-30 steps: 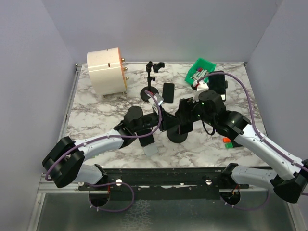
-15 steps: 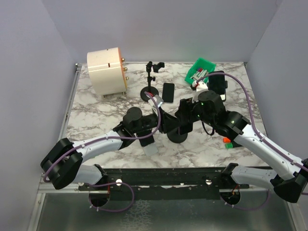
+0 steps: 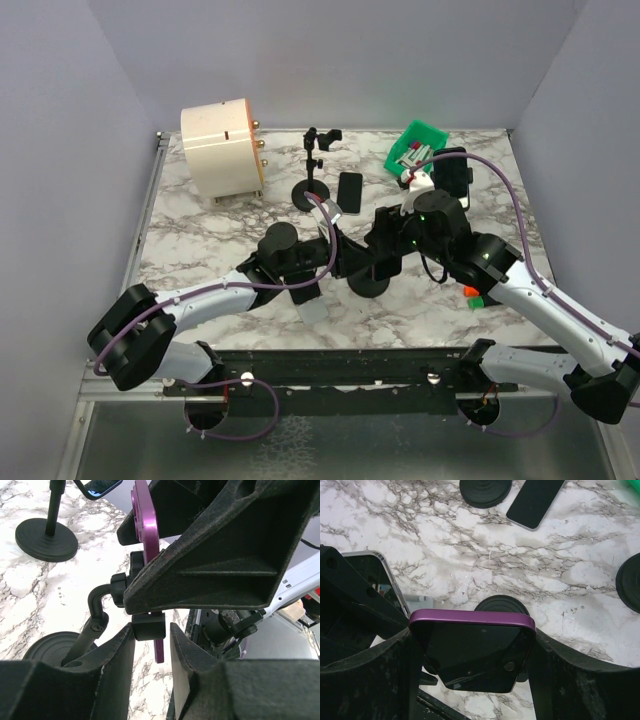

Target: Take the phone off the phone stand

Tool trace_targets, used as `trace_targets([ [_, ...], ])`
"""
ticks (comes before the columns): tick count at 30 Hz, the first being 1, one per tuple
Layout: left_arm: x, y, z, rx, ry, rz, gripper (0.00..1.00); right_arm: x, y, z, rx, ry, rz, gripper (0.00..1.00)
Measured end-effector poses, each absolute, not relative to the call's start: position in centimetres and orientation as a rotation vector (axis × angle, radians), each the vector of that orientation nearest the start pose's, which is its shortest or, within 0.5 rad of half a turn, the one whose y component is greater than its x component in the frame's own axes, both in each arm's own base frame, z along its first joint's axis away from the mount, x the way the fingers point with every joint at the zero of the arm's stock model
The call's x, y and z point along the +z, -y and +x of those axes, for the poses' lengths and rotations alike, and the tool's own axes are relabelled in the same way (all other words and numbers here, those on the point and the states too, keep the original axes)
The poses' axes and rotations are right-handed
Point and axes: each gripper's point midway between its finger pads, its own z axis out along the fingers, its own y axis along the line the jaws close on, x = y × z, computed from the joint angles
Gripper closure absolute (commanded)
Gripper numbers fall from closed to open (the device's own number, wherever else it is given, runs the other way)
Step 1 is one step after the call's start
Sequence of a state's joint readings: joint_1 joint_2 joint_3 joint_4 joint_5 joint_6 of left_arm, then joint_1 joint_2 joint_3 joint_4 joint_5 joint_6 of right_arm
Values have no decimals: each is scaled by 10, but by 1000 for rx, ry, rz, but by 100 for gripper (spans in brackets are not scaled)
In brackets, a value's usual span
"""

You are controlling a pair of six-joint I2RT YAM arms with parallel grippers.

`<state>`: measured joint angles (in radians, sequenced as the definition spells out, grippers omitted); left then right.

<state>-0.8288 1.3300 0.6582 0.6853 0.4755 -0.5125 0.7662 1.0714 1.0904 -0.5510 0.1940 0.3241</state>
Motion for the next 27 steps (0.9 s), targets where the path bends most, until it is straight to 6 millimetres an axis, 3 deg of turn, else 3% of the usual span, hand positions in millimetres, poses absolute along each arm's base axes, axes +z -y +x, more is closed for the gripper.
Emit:
trace_targets([
  [14, 230, 368, 202, -1399, -1619, 674, 60, 249, -215, 253, 455, -2093, -349, 63],
  [27, 230, 368, 202, -1406, -1626, 667, 64, 249, -215, 253, 457, -2091, -349, 63],
])
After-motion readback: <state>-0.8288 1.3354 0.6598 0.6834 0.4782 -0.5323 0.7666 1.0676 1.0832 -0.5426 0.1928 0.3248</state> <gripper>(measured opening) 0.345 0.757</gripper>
